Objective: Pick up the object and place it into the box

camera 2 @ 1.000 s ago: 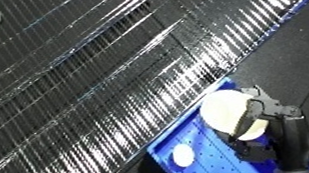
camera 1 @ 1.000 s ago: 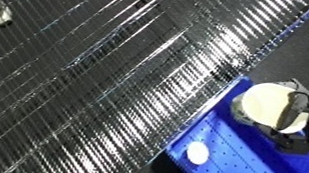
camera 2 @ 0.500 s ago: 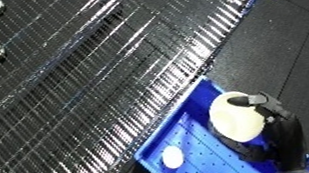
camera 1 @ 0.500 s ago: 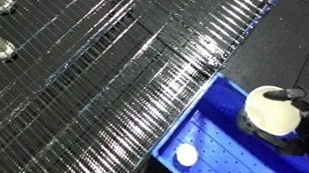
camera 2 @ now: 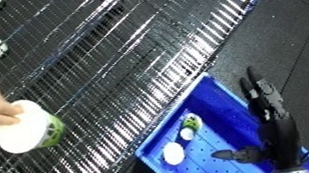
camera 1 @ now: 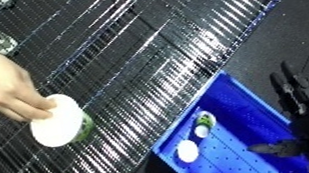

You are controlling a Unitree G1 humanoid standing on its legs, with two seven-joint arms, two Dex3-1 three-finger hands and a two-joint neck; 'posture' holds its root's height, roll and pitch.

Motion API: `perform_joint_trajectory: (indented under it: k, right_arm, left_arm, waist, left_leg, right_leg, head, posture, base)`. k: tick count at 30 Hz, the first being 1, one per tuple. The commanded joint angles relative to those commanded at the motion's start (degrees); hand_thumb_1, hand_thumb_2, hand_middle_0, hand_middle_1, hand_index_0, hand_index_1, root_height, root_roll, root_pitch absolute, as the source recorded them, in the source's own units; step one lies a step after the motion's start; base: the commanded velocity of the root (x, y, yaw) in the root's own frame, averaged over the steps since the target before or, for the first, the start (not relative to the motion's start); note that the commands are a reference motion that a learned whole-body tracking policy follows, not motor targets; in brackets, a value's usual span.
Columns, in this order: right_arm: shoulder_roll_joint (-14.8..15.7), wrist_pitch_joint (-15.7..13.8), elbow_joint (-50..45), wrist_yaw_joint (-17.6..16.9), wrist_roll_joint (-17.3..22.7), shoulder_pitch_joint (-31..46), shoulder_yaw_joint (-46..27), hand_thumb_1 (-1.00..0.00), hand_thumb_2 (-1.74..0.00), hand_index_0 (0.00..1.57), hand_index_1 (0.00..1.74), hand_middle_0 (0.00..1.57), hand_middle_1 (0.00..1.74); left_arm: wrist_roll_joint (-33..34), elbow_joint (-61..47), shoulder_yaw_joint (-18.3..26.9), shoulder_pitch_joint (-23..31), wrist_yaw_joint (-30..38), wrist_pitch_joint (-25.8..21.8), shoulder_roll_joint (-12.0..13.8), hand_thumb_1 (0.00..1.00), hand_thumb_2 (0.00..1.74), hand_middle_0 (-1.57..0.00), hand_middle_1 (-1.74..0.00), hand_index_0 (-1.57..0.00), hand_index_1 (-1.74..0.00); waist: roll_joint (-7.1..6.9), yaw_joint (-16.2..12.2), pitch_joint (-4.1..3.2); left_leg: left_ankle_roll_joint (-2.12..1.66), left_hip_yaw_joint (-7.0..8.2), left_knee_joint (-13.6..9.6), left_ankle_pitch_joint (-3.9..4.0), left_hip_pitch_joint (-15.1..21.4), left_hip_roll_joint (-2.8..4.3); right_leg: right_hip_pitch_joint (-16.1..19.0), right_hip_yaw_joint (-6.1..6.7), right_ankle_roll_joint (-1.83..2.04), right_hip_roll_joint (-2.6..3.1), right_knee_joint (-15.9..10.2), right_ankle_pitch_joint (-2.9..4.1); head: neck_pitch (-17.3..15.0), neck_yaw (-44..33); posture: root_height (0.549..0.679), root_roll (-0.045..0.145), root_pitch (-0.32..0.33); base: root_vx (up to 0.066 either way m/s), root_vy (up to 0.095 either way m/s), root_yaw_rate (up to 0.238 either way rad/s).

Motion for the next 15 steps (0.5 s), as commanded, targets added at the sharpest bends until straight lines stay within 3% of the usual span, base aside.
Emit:
perform_joint_trajectory:
  k: [3,9,15]
  right_arm:
    - [0.0,0.7,-1.7,0.9,-0.5,-1.2,1.3,0.00,0.00,0.00,0.00,0.00,0.00]
    - [0.5,3.5,-4.9,2.5,-2.3,-5.1,5.6,0.00,0.00,0.00,0.00,0.00,0.00]
    - [1.4,7.0,-6.0,5.4,-3.5,-7.9,8.6,0.00,0.00,0.00,0.00,0.00,0.00]
  left_arm:
    - [0.3,0.0,-0.4,-0.2,0.0,0.4,0.2,1.00,1.74,-1.57,-1.74,-1.57,-1.74]
    - [1.5,0.3,-1.3,-1.6,0.4,1.8,0.9,1.00,1.74,-1.57,-1.74,-1.57,-1.74]
    - [2.7,1.0,-1.2,-2.9,-0.4,3.9,1.5,1.00,1.74,-1.57,-1.74,-1.57,-1.74]
  waist:
    - [-0.45,0.9,0.01]
    - [-1.85,3.6,-0.10]
    - [-3.01,5.8,-0.50]
  left_leg:
    - [0.06,-0.67,0.3,-0.07,-0.3,-0.11]
    - [0.48,-2.54,2.2,-0.97,-1.9,-0.55]
    - [0.70,-3.92,3.1,-1.25,-2.9,-1.20]
  right_leg:
    - [0.1,-0.35,-0.01,-0.05,0.4,-0.08]
    - [0.0,-1.36,-0.05,-0.03,2.1,-0.36]
    - [0.1,-2.31,0.38,-0.15,3.4,-0.49]
  head:
    - [0.0,-2.1]
    - [-1.6,-7.1]
    - [-3.1,-10.7]
  posture:
    - [0.644,0.099,0.019]
    - [0.641,0.091,0.011]
    - [0.639,0.078,0.002]
  base:
    - [0.018,-0.035,0.078]
    - [0.026,-0.061,0.082]
    - [0.050,-0.051,0.171]
